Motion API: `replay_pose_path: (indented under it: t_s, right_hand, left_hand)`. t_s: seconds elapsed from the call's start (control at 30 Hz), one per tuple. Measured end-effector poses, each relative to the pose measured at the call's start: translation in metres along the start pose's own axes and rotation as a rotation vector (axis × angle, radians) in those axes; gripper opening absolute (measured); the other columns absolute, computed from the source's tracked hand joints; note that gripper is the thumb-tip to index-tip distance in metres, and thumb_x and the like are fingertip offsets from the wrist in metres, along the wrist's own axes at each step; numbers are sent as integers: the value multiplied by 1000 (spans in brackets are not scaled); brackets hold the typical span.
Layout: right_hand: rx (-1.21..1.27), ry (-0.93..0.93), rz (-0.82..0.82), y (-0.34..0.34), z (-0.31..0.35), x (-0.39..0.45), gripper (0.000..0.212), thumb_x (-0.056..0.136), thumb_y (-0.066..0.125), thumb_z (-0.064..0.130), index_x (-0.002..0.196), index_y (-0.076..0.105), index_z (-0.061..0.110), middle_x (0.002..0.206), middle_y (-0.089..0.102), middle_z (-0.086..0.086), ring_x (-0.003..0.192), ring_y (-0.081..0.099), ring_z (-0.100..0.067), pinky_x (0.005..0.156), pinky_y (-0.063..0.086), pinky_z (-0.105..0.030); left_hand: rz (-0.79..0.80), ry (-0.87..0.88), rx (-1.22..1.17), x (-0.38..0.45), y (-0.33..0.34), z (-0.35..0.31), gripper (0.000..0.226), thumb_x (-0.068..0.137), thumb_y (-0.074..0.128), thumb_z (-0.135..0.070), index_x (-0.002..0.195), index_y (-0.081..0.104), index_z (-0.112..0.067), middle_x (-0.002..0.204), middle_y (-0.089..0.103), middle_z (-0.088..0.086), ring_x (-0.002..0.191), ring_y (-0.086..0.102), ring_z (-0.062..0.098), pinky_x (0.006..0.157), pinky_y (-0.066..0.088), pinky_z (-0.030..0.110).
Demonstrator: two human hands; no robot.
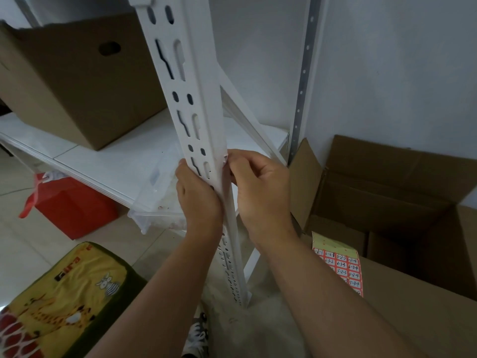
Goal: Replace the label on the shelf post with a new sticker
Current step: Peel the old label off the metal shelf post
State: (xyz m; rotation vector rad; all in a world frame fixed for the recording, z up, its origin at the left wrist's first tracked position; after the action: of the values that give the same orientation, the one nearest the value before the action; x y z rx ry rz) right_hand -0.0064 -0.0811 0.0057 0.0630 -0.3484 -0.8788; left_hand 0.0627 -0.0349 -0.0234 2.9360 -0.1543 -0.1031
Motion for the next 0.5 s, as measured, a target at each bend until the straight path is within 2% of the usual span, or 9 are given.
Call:
replay_pose_path:
  t_s: [0.1,0.2,0.27,0.43,0.5]
  right_hand:
    - [-65,-77,66,-3,1,-4,20,95,54,10,100,71,17,88,69,17,86,67,3,72,51,-11]
    - [-167,-200,44,-5,-2,-4,21,95,55,12,113,66,12,99,68,11,94,65,2,79,51,-12]
    - [-254,-284,27,-6,-3,-4,20,95,55,14,112,65,11,100,68,7,94,66,-1,79,52,-14]
    - [-390,-435,-25,-7,-5,-5,14,95,56,14,103,65,8,93,70,1,86,66,-6,74,56,-19]
    - [-437,-488,-38,-7,-6,-4,14,94,56,12,103,65,7,93,69,1,86,63,-5,74,54,-15]
  left_hand:
    - [26,0,28,1,-3,-2,41,100,29,-41,87,61,-20,80,65,0,81,64,18,80,53,39]
    - [52,3,49,2,-4,-4,44,101,29,-40,77,62,-26,73,67,-4,78,65,15,78,54,36]
    - [72,14,66,1,-5,-5,46,101,28,-39,72,62,-27,68,67,-5,75,67,15,79,55,37]
    - [79,15,88,3,-7,-4,47,100,25,-41,81,63,-20,86,70,8,87,67,25,87,55,48]
    - [71,15,86,3,-6,-4,46,100,25,-40,80,63,-22,86,69,8,86,67,25,87,55,48]
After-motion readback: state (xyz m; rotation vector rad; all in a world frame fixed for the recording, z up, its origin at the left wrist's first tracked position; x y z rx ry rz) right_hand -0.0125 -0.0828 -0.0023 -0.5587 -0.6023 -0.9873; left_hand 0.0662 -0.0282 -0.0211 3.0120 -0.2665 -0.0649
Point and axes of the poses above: each hand's wrist, its own x-axis towards the middle knuckle, its own y-axis out of the palm, z = x × y, the point moved 2 cm from there along x, towards the middle knuckle
